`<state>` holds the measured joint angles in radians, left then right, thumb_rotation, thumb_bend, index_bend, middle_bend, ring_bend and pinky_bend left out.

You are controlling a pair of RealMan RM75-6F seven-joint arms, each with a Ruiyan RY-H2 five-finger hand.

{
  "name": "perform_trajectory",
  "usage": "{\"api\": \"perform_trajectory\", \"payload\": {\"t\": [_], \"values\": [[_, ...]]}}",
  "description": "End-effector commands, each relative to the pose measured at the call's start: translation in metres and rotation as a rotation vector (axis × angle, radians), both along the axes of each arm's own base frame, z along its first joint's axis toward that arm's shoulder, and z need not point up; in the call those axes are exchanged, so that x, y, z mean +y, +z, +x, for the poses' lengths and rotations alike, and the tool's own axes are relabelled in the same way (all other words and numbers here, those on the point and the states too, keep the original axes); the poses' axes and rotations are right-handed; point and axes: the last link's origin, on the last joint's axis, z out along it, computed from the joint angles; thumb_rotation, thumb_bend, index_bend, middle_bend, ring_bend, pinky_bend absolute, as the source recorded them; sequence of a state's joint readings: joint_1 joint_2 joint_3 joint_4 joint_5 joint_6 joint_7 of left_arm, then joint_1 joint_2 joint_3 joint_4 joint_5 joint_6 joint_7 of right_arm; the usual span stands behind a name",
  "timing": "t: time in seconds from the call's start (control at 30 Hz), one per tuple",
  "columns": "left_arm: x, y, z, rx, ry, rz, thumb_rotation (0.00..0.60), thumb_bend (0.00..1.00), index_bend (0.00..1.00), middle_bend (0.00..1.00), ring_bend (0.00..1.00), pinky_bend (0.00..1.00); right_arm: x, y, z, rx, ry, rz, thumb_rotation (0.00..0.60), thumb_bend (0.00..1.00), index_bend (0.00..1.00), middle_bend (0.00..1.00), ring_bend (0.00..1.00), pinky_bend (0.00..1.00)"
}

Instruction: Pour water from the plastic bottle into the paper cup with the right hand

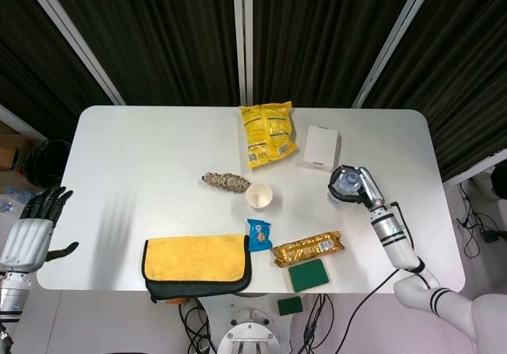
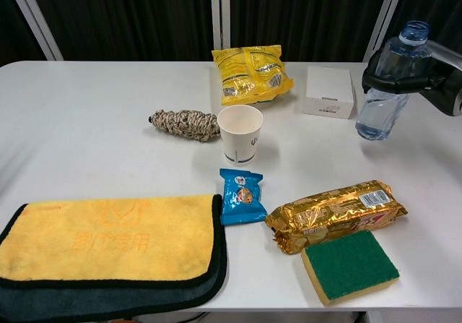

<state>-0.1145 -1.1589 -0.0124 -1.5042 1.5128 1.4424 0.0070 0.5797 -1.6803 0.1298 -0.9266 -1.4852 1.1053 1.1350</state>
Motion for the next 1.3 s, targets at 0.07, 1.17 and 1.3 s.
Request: {"api": "perform_trajectory", "payload": {"t": [0.07, 1.17, 1.3], "values": [[0.0, 0.0, -0.001, -0.005, 0.0, 0.002, 0.597, 0.09, 0.09, 0.06, 0.0, 0.12, -0.021, -0.006, 0.036, 0.231, 0.118, -0.036, 0.6, 0.35, 0.68, 0.58, 0.58, 0.57], [-0.001, 0.004, -0.013, -0.04, 0.026, 0.013, 0.595, 0.09, 0.09, 0.06, 0.0, 0.12, -0.053, -0.054, 0.107, 0.938, 0.481, -0.139, 0.6, 0.36, 0.68, 0.57, 0.58, 0.58], [0.0, 0.004, -0.013, -0.041, 0.022, 0.012, 0.595, 0.09, 0.09, 0.06, 0.0, 0.12, -0.053, -0.053, 0.111, 0.979, 0.51, -0.164, 0.6, 0.36, 0.68, 0.57, 0.58, 0.58]]}}
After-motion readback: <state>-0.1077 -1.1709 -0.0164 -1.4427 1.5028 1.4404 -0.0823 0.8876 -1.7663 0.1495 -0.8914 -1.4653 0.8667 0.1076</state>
